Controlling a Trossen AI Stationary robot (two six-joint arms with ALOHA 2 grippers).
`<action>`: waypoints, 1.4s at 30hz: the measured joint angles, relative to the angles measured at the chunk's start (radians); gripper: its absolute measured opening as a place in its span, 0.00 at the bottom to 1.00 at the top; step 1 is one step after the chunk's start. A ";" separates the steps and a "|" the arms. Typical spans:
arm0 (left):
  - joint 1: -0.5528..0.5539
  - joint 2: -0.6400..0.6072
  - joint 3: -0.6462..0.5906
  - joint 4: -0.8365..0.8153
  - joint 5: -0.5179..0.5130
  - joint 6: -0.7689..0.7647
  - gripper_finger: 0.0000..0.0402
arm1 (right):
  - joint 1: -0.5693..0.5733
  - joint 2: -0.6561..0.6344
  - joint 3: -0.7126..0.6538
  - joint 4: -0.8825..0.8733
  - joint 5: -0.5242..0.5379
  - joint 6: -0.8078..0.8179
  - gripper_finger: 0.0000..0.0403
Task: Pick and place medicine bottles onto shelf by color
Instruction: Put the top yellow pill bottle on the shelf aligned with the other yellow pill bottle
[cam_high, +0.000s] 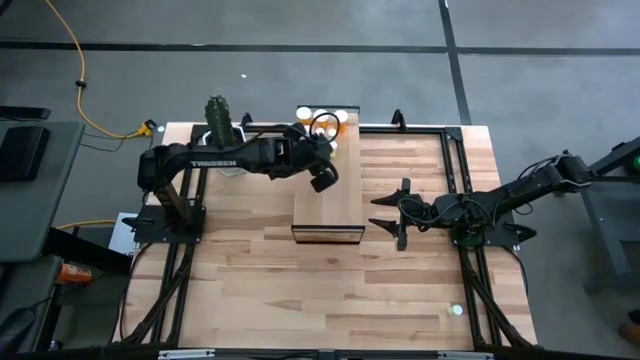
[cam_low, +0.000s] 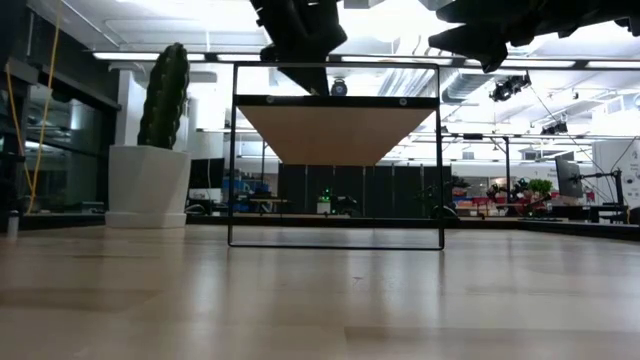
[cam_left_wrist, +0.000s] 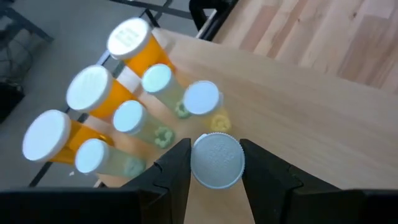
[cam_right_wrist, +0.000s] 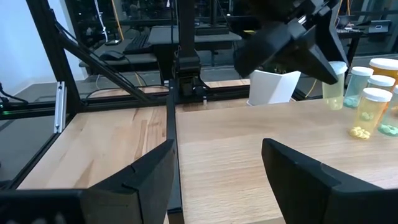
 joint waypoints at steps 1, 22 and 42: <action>0.006 -0.001 0.000 0.000 0.008 -0.001 0.30 | 0.000 0.000 0.000 0.000 0.000 0.000 0.58; 0.127 0.020 0.000 0.028 0.193 -0.063 0.30 | 0.000 0.000 0.000 0.000 0.000 0.004 0.58; 0.127 0.025 -0.001 0.010 0.190 -0.053 0.31 | 0.000 0.000 0.000 0.000 0.000 0.003 0.58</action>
